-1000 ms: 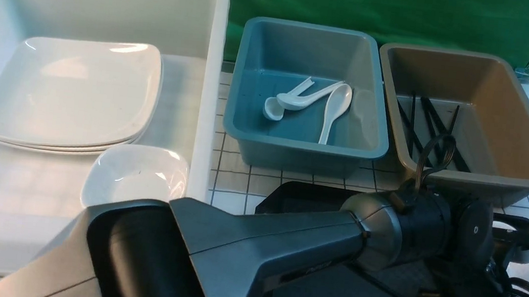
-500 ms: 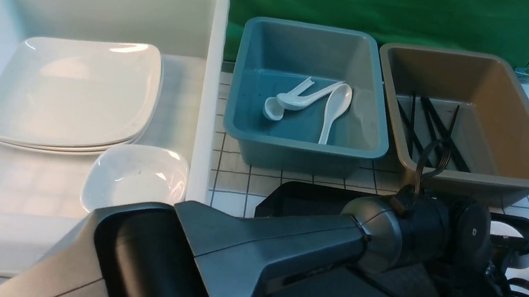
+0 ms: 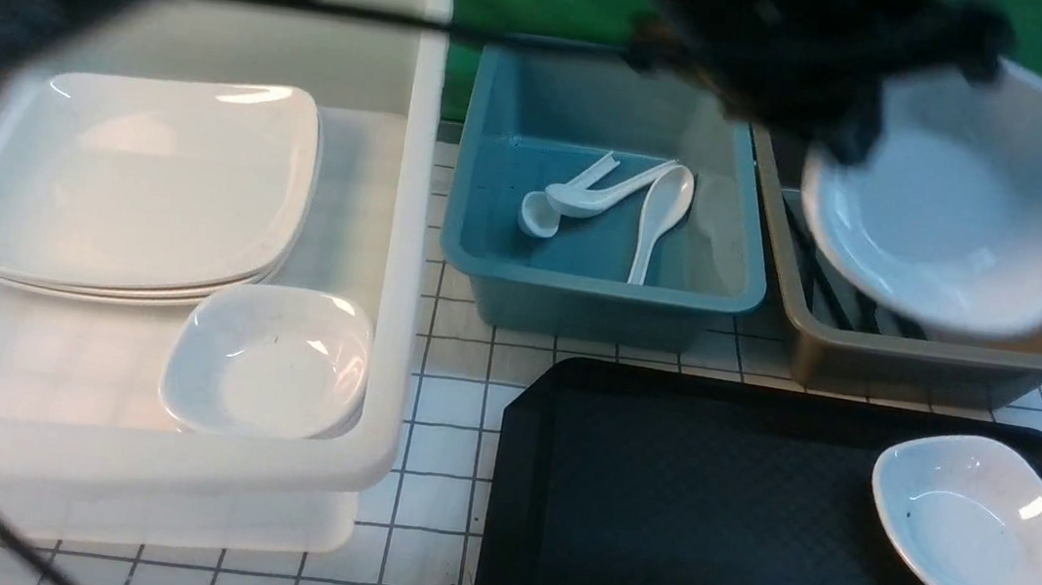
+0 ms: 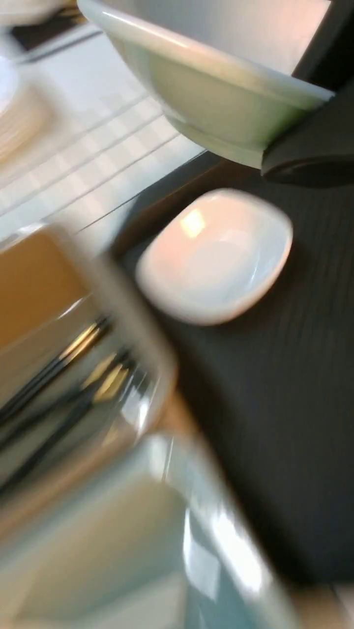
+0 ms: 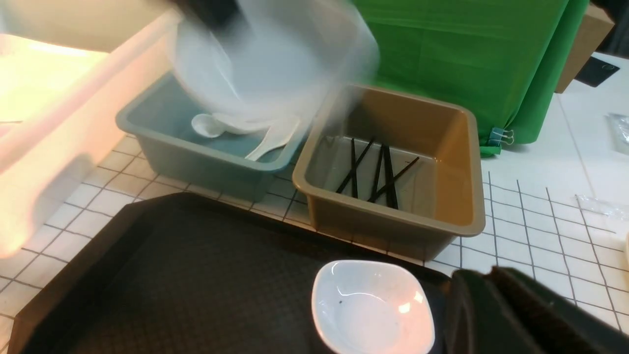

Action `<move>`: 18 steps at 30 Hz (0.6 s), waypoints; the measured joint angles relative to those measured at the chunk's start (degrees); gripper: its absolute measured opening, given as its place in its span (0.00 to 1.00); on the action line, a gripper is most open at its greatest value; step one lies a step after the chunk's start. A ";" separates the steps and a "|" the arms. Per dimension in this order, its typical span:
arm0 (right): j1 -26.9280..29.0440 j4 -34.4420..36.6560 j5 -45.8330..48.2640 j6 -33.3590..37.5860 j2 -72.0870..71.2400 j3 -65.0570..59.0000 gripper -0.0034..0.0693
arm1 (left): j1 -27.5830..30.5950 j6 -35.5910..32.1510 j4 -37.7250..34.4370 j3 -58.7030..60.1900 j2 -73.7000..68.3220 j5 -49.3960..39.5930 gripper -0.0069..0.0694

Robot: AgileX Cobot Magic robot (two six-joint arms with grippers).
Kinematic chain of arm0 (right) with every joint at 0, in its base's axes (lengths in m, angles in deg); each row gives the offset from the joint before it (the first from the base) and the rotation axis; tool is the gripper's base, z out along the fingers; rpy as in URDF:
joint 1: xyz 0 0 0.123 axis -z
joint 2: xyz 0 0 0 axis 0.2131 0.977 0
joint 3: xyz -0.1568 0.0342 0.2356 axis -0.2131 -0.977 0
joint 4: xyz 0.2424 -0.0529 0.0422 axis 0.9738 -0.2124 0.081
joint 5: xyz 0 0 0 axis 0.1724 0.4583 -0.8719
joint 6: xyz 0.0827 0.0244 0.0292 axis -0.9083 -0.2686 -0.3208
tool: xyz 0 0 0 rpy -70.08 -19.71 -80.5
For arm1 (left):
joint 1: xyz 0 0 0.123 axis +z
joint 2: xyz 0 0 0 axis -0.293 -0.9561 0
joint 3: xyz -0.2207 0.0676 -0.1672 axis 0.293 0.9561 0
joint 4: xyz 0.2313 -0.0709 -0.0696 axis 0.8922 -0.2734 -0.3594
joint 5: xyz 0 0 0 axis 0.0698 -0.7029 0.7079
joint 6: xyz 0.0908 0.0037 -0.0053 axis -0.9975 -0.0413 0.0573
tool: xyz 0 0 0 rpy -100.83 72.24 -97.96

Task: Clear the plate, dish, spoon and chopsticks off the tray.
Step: Use the left arm to grab a small plate from the dinner plate, then use the left arm to put the small plate into the large storage box on the left

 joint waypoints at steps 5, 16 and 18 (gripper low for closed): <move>0.00 0.00 -0.23 0.00 0.00 0.00 0.12 | 13.08 -0.59 5.58 5.62 12.95 -6.02 0.10; 0.00 0.00 -0.45 0.00 0.00 0.00 0.12 | 41.88 -3.56 1.80 41.08 25.28 -0.70 0.10; 0.00 0.00 -0.45 0.00 0.00 0.00 0.12 | 45.07 -6.82 -3.21 47.03 24.91 3.01 0.10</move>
